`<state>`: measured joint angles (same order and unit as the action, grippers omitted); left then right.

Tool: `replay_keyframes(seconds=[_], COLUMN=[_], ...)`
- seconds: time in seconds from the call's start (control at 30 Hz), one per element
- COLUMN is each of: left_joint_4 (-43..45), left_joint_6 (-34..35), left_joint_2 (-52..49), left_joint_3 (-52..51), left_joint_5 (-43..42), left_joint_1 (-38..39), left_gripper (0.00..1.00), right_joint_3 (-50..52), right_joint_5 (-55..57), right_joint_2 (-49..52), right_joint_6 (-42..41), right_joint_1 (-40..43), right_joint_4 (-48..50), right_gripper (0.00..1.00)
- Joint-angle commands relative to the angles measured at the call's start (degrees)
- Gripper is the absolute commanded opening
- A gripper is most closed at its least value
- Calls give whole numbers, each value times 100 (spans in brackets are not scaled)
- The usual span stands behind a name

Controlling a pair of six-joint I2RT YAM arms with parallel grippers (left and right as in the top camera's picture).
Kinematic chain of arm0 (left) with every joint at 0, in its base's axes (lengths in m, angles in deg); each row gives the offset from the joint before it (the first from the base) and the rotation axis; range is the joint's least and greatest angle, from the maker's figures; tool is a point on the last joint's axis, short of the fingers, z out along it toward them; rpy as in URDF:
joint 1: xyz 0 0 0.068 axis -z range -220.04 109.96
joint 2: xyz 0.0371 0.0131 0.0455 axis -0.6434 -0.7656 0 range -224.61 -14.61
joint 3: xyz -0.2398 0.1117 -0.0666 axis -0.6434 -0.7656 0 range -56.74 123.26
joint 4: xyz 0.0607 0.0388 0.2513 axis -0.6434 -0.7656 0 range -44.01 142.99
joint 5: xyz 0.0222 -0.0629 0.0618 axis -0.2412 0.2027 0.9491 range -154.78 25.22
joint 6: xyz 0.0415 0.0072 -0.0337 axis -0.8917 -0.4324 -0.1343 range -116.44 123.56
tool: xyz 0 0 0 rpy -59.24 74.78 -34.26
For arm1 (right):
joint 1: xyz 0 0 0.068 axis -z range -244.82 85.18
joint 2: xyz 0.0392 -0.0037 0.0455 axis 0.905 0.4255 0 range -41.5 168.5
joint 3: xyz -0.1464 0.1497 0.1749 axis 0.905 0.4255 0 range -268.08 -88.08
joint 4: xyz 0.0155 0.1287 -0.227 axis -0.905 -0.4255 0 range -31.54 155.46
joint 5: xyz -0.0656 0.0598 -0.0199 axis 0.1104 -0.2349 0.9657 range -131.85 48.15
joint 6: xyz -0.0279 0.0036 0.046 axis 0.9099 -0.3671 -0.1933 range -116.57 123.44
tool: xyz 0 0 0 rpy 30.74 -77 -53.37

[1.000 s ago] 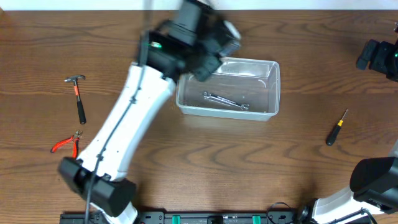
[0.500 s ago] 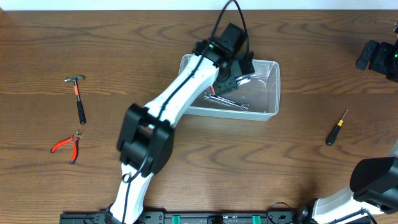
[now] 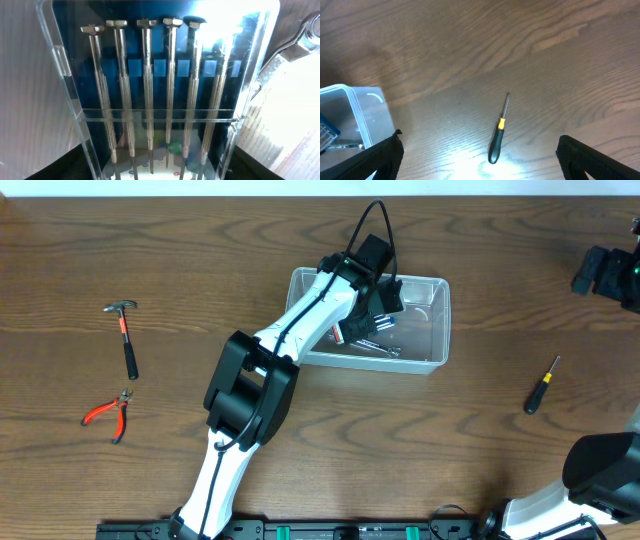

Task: Pack container
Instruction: 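Carry the screwdriver case with the left gripper into the container, then release the case and move the left gripper over the hammer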

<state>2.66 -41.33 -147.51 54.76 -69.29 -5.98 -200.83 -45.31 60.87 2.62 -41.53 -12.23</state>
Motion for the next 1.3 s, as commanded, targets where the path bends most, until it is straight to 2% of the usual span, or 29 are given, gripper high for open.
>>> replay_keyframes(seconds=[0.0, 0.07, 0.13, 0.37, 0.47, 0.67, 0.77, 0.9, 1.1, 1.27], left_joint_4=[4, -17, -39, -151, -225, -525, -756, -970, -1032, -1047], left_joint_6=[-31, -31, -28, -26, 315, 785, 1397, 2380, 4387, 4542], left_joint_2=[13, 13, 13, 59, 232, 1182, 1816, 2717, 3091, 2647], left_joint_3=[-17, -17, -17, -17, -15, 101, 295, 350, 345, 284], left_joint_5=[0, 0, 0, 0, 0, 35, 367, 693, 623, 498], left_joint_1=[-28, -28, -28, -28, -48, -280, -529, -1329, -3512, -4597], left_gripper=[63, 70, 84, 93, 100, 98, 98, 98, 98, 98], right_joint_3=[17, 17, 17, 15, 17, 17, 15, 15, 17, 17], right_joint_5=[-42, -42, -42, -42, -42, -44, -44, -44, -46, -46], right_joint_2=[-4, -4, -4, -4, -4, -4, -4, -4, -4, -4], right_joint_6=[74, 72, 72, 92, 116, 175, 175, 175, 175, 175], right_joint_1=[-7, -7, -7, -7, -7, -7, -7, -7, -7, -7], right_joint_4=[-13, -11, -13, -17, -15, -11, -13, -17, -57, -138], right_gripper=[99, 99, 99, 99, 99, 99, 99, 99, 99, 99])
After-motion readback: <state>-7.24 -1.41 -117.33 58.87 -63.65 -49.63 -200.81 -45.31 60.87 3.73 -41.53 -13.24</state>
